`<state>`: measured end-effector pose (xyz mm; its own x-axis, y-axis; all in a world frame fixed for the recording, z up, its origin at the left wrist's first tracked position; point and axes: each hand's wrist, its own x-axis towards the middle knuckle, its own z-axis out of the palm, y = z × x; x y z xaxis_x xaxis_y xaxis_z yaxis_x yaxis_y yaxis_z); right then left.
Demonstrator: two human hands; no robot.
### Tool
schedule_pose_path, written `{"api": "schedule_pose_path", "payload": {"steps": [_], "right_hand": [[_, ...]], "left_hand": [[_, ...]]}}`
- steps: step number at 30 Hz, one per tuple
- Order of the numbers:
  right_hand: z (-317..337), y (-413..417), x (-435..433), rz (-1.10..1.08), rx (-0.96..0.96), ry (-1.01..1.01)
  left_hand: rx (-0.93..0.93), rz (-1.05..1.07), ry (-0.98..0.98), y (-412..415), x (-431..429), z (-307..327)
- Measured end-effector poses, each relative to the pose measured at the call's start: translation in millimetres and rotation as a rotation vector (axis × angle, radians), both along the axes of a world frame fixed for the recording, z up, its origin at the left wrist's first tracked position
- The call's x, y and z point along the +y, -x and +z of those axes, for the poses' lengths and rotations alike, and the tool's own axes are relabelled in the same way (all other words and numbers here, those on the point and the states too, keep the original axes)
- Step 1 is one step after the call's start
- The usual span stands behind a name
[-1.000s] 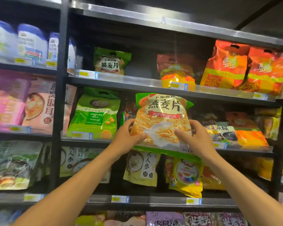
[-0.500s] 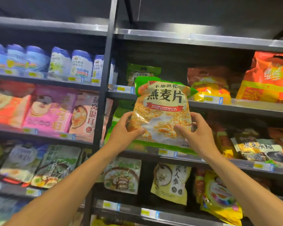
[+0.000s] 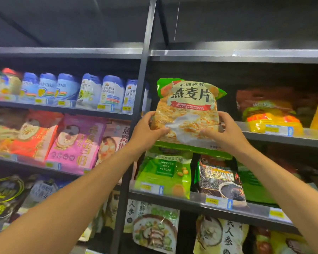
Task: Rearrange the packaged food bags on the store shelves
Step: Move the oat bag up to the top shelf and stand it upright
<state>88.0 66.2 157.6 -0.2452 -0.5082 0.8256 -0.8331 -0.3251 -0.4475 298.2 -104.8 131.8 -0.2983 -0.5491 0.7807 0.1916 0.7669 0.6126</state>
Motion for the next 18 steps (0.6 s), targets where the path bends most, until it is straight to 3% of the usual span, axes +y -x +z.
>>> {"api": "schedule_pose_path", "payload": {"steps": [14,18], "right_hand": [[119,64,-92,-0.008,0.014,-0.001],[145,74,-106,-0.018,-0.004,-0.079]], "left_hand": [[-0.047,0.028,0.026,57,-85,118],[-0.059,0.026,0.039,69,-104,146]]}}
